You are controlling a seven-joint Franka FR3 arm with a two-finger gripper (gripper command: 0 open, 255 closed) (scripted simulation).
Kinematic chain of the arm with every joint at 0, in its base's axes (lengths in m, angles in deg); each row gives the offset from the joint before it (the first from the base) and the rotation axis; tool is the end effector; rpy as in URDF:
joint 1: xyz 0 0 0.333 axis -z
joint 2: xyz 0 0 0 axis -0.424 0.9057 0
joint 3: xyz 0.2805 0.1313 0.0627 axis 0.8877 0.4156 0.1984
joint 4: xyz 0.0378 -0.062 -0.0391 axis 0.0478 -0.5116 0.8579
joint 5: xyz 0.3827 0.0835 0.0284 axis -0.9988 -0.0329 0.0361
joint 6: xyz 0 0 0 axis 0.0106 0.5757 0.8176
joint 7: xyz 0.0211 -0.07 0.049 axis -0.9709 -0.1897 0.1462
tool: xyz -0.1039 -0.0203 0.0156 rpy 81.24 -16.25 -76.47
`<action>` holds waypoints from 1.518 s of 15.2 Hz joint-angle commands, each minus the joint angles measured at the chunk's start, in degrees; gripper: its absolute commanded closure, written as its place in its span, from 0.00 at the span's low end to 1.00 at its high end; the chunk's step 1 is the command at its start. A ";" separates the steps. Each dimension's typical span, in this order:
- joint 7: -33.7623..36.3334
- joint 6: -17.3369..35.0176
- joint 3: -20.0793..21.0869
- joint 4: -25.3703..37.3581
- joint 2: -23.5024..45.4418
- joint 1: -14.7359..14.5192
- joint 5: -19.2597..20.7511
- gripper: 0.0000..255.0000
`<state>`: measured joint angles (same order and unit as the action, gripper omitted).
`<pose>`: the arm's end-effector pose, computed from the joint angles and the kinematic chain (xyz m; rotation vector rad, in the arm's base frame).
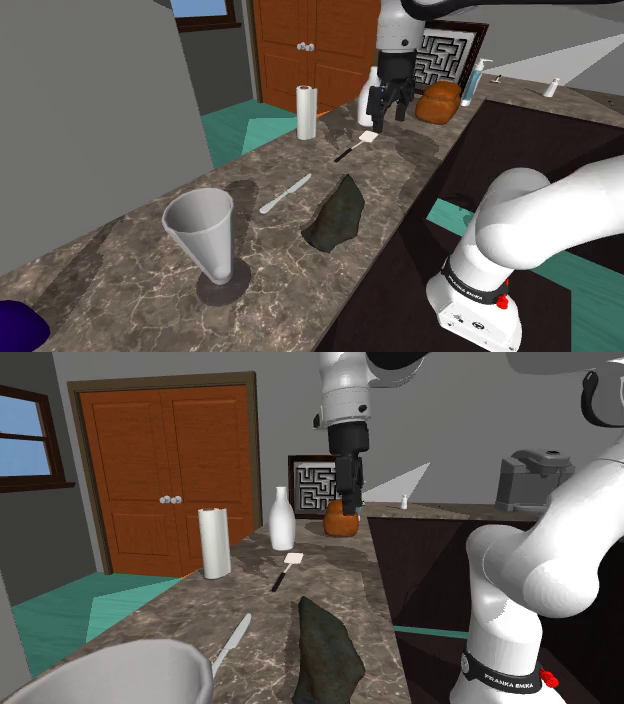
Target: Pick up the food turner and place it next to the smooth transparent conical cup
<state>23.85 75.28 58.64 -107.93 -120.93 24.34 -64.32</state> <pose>0.3113 -0.0157 0.5734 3.1271 -0.1915 -0.1618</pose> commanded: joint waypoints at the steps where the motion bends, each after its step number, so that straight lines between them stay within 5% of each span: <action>1: 0.00 0.00 0.00 0.00 0.00 0.00 0.00 0.00; 12: 20.26 16.62 -0.16 5.14 20.73 7.55 -2.27 0.00; 23: 37.62 27.86 -4.05 14.06 39.45 13.74 -4.20 0.00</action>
<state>59.56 102.35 54.88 -94.90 -83.17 37.66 -68.23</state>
